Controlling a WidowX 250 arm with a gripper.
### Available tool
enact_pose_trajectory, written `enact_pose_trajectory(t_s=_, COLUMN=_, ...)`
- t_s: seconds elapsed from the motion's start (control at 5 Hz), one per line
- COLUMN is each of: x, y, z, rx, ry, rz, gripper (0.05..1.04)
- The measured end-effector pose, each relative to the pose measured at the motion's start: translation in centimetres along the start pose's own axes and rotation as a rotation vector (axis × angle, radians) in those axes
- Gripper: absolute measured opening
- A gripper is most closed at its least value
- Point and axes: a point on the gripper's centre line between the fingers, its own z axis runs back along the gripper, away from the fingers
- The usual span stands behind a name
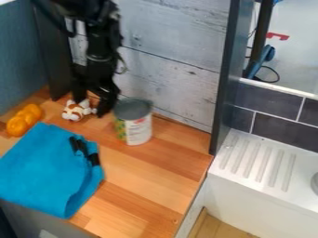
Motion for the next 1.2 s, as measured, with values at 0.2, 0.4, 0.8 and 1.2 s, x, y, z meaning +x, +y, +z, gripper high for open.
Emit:
enact_pose_trajectory(t_s=0.2, x=0.7, y=-5.0, z=0.8, rx=-0.087, ry=0.001, rz=-0.152, gripper=1.002)
enact_pose_trajectory(t_s=0.4, x=-0.3, y=-8.2, z=1.3, rx=-0.140, ry=0.015, rz=-0.243, gripper=1.002)
enact_pose_trajectory(t_s=0.8, x=-2.0, y=-8.2, z=3.3, rx=-0.094, ry=0.045, rz=-0.150, gripper=1.001)
enact_pose_trajectory(t_s=1.2, x=-7.1, y=-5.2, z=6.5, rx=-0.242, ry=0.093, rz=-0.064, gripper=1.001)
